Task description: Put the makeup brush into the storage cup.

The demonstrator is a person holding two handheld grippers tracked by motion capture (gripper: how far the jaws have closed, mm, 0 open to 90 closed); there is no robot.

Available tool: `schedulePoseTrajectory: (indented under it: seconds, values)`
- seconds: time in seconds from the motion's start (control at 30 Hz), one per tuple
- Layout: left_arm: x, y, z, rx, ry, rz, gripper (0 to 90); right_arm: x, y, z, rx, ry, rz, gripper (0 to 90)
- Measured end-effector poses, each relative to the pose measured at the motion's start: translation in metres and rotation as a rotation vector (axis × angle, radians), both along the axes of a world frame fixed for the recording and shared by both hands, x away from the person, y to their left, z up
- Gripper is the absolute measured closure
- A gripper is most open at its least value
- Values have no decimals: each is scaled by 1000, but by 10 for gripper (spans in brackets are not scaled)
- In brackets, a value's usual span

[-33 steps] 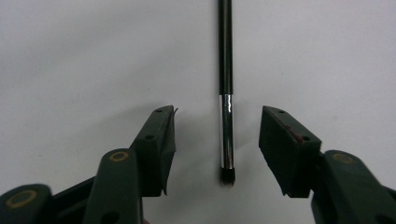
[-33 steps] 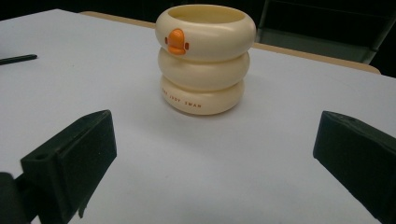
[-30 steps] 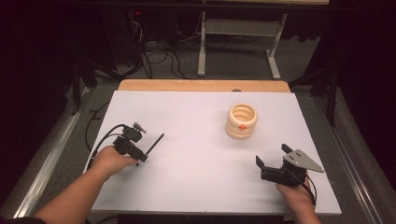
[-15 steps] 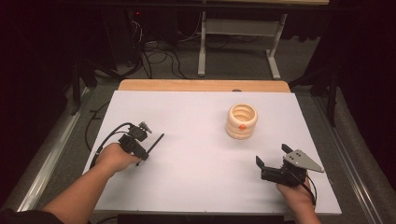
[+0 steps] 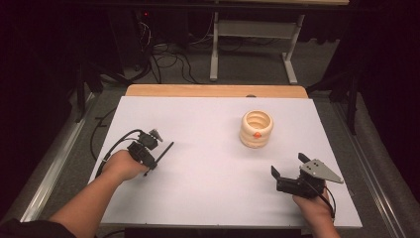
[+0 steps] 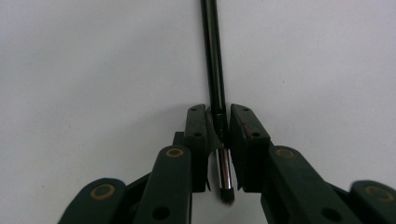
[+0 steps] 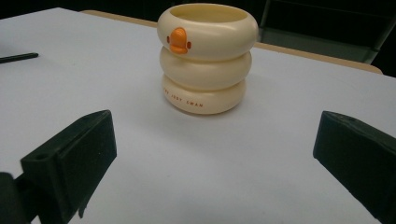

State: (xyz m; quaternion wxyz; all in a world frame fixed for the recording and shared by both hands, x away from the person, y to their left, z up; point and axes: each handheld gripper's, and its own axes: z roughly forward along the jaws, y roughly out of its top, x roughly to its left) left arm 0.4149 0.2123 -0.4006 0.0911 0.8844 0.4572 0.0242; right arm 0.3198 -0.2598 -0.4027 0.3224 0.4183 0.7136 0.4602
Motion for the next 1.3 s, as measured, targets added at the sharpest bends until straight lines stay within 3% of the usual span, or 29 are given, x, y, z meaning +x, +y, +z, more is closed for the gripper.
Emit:
schedulePoseTrajectory:
  seconds: [0.17,0.63,0.97,1.3]
  values:
    - [1,2,0,-8,0,-2,831,0,0,0,1,3,-1,9]
    - [-1,5,1,-38,-22,-5,837,0,0,0,1,6,-7,9]
    - [-7,6,11,-104,-36,-30,837,0,0,0,1,7,-7,9]
    - [-13,0,32,-114,-70,-67,836,0,1,-1,-1,7,-5,9]
